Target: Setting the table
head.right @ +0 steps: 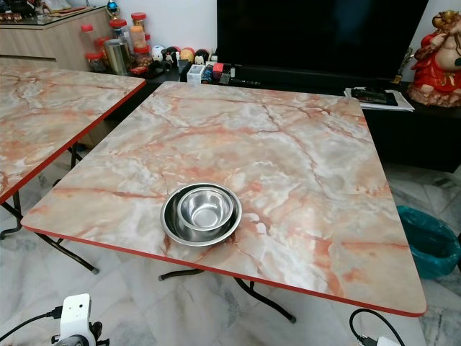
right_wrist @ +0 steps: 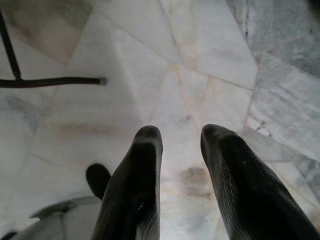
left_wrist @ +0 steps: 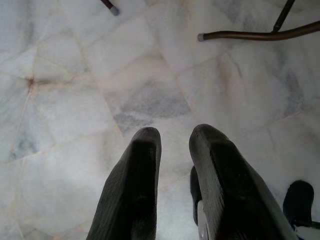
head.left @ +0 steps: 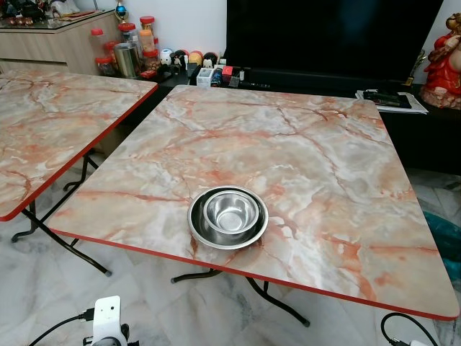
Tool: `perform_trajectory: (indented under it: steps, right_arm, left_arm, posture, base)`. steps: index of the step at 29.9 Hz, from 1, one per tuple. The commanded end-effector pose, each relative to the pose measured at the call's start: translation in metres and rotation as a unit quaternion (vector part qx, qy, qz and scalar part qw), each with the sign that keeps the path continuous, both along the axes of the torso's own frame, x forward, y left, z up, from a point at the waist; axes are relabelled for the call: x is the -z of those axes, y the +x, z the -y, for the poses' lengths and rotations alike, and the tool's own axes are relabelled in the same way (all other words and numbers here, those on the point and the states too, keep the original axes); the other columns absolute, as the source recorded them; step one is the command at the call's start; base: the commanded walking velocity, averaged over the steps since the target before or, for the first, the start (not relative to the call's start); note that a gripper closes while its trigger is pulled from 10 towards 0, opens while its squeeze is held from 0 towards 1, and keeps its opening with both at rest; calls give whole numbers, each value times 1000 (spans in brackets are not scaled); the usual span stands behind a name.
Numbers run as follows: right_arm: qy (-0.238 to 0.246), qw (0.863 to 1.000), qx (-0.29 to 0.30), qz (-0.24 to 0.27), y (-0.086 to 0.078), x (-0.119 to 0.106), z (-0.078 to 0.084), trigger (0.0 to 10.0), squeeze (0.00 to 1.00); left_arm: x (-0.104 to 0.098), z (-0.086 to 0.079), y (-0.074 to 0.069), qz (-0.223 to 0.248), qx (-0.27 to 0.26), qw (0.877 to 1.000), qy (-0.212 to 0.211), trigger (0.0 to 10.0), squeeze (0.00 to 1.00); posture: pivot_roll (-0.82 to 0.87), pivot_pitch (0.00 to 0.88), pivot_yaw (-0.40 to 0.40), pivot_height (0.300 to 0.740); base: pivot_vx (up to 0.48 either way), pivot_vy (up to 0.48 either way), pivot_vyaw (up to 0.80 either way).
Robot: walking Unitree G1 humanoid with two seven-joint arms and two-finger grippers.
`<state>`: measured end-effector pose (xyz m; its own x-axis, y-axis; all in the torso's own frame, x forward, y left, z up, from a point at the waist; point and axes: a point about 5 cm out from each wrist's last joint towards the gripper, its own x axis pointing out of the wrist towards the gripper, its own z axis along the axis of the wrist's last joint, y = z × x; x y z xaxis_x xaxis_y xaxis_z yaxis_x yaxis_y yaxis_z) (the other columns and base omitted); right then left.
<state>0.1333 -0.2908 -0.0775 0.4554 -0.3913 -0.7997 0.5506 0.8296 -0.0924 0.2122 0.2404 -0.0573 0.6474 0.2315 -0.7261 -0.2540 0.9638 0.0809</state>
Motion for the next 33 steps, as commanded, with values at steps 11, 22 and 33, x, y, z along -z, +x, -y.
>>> perform_trajectory:
  steps: [11, 22, 33]
  right_arm:
    - [8, 1000, 4, -3, -4, 3, -5, 10000, 0]
    - [14, 1000, 9, -2, -2, 3, -6, 10000, 0]
    - [11, 1000, 7, 3, 0, 2, -5, 10000, 0]
  left_arm:
    - [3, -9, -8, -26, 8, 1000, 12, 10000, 0]
    - [1, -10, -5, -24, 9, 1000, 15, 10000, 0]
    - [0, -10, -3, -22, 9, 1000, 16, 10000, 0]
  posture:
    - [-59, 17, 2, 740]
    - [-55, 49, 11, 740]
    - [-46, 69, 16, 740]
  base:
    - [0, 329, -142]
    - [0, 314, -218]
    - [0, 315, -291]
